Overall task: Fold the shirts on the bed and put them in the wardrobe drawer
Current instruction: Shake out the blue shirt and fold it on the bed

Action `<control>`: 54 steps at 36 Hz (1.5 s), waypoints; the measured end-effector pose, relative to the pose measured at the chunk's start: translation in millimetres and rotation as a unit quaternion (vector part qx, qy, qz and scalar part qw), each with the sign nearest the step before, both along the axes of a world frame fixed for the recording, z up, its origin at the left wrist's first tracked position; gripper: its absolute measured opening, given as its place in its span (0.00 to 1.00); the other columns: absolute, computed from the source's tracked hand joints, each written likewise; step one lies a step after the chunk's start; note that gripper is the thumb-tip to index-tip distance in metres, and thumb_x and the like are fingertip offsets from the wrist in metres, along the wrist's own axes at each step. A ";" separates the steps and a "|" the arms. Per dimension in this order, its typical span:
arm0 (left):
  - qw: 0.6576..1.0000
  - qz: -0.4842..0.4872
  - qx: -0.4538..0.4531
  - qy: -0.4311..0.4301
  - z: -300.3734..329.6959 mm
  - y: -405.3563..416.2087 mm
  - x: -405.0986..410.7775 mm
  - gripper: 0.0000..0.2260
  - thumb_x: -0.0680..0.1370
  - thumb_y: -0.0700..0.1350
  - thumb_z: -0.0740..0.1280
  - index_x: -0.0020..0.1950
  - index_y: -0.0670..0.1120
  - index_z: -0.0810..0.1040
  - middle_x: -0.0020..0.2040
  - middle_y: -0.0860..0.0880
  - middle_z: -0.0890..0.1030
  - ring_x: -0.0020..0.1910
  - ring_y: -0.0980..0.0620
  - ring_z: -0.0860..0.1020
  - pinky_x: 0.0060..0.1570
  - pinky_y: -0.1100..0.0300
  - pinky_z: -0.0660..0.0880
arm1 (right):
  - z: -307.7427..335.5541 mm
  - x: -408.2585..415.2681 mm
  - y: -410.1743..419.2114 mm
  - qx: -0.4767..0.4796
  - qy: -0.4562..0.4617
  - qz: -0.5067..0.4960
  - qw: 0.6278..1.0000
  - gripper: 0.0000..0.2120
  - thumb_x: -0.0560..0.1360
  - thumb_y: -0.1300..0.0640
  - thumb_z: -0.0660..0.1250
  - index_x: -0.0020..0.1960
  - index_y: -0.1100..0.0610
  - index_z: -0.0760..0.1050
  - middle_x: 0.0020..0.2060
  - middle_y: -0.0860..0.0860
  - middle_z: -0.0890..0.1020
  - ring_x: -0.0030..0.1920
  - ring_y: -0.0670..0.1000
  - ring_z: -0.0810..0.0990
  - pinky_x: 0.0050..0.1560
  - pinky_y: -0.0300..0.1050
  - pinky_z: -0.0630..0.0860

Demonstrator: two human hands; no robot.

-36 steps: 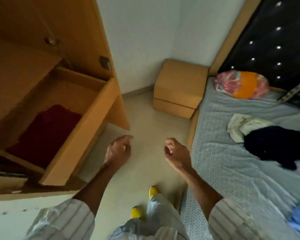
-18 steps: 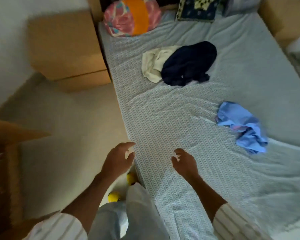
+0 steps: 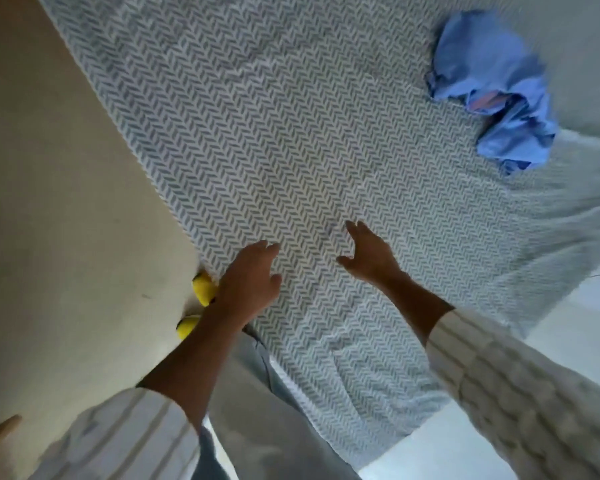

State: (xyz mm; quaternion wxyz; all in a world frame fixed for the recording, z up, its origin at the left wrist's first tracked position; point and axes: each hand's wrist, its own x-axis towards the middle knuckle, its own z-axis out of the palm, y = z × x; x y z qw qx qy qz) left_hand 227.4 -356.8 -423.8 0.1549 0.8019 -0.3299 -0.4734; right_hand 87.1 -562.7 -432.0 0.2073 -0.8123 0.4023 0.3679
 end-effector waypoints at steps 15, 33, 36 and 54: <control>0.965 -0.129 0.132 -0.187 -76.4 -52.9 -58.6 0.28 0.83 0.44 0.59 0.80 0.38 0.53 0.81 0.38 0.49 0.78 0.30 0.45 0.72 0.31 0.58 | -79.7 -42.9 -6.0 -0.074 -0.002 0.103 0.992 0.48 0.74 0.38 0.68 0.82 0.51 0.43 0.81 0.60 0.47 0.80 0.60 0.55 0.71 0.56 0.66; 0.983 0.116 0.035 -0.140 -56.1 -71.9 -131.9 0.32 0.75 0.55 0.71 0.77 0.49 0.67 0.74 0.47 0.71 0.72 0.47 0.69 0.71 0.57 0.64 | -69.6 -86.1 -52.7 0.018 -0.249 0.173 0.953 0.25 0.74 0.41 0.68 0.68 0.50 0.74 0.63 0.54 0.79 0.63 0.58 0.79 0.62 0.51 0.77; 0.981 0.129 0.024 -0.145 -54.7 -97.4 -141.3 0.35 0.75 0.55 0.72 0.79 0.48 0.64 0.76 0.47 0.68 0.74 0.49 0.68 0.73 0.61 0.60 | -73.1 -98.7 -92.2 0.041 -0.296 0.119 0.947 0.26 0.75 0.41 0.69 0.70 0.48 0.76 0.62 0.50 0.82 0.62 0.52 0.80 0.65 0.46 0.75; 0.961 -0.195 0.022 -0.193 -84.5 -341.3 -203.2 0.38 0.79 0.46 0.67 0.82 0.51 0.47 0.82 0.45 0.50 0.81 0.48 0.51 0.75 0.59 0.52 | -58.9 -160.9 -414.2 -0.232 -0.321 -0.129 0.909 0.41 0.76 0.52 0.69 0.81 0.59 0.51 0.77 0.64 0.61 0.72 0.67 0.67 0.65 0.60 0.71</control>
